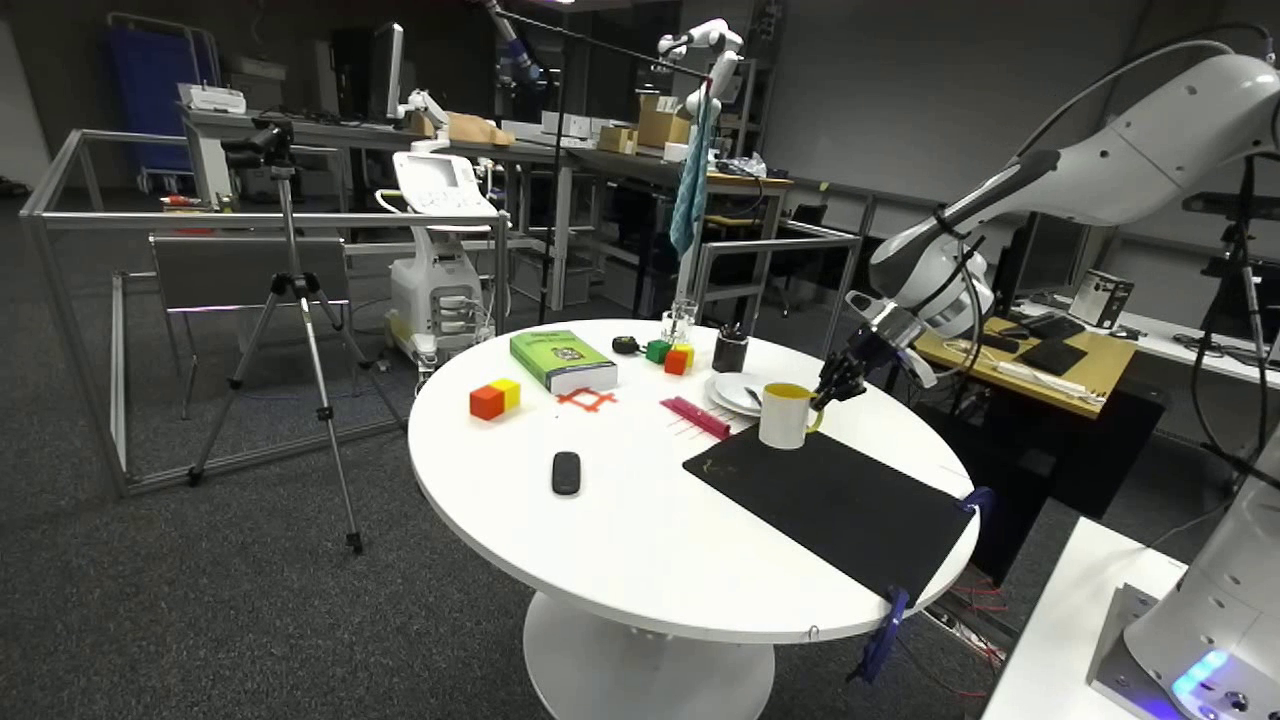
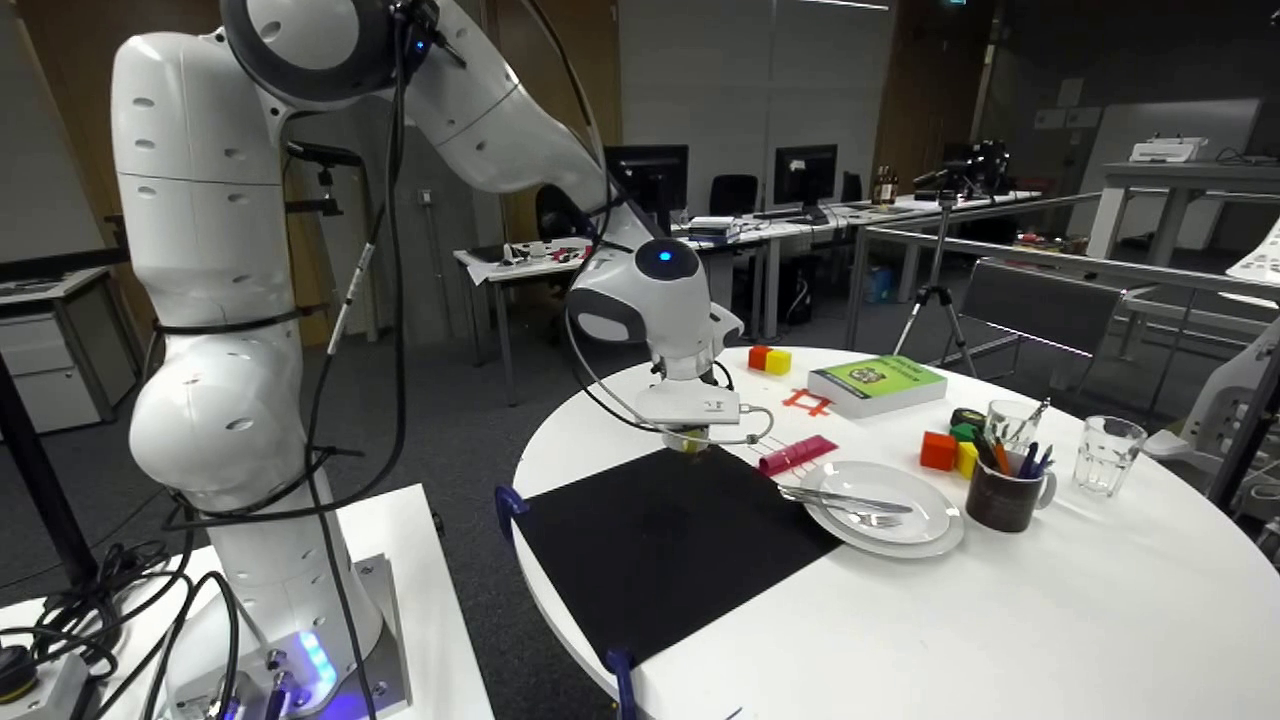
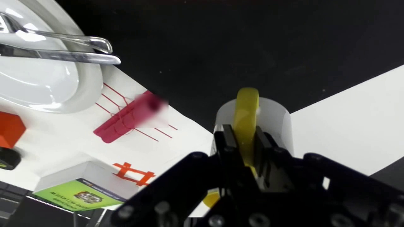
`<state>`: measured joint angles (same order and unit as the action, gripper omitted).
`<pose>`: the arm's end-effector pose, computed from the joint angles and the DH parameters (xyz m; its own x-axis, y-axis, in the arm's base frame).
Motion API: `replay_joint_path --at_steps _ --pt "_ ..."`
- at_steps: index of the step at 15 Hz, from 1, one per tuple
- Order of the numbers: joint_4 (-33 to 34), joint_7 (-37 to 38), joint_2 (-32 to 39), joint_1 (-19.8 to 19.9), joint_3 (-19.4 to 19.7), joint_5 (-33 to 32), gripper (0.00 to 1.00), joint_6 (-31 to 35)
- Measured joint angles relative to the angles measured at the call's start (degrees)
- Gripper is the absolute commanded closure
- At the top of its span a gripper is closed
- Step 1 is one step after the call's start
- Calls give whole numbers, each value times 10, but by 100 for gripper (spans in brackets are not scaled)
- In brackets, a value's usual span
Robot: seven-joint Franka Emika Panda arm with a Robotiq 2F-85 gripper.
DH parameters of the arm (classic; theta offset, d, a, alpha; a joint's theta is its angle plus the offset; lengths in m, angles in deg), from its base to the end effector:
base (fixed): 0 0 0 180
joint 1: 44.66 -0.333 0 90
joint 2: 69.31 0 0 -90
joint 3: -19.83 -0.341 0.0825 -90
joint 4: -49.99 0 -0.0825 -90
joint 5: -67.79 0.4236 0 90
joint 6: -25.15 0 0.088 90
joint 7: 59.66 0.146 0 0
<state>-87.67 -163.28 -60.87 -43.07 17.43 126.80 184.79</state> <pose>0.5437 -0.0191 0.2226 0.5420 0.6942 0.4736 0.7545 -0.6502 0.0896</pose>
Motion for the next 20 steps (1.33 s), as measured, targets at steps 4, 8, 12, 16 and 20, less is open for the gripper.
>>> replay_joint_path --at_steps 4,8,12,16,20 --pt "-37 61 -33 -5 0 41 96 67" --pt "-70 149 -36 -18 -1 41 96 144" --pt "-86 208 -35 -26 -3 57 96 180" --pt "-83 224 -36 -28 -10 118 96 206" --pt "-71 226 -36 -32 -18 188 96 250"
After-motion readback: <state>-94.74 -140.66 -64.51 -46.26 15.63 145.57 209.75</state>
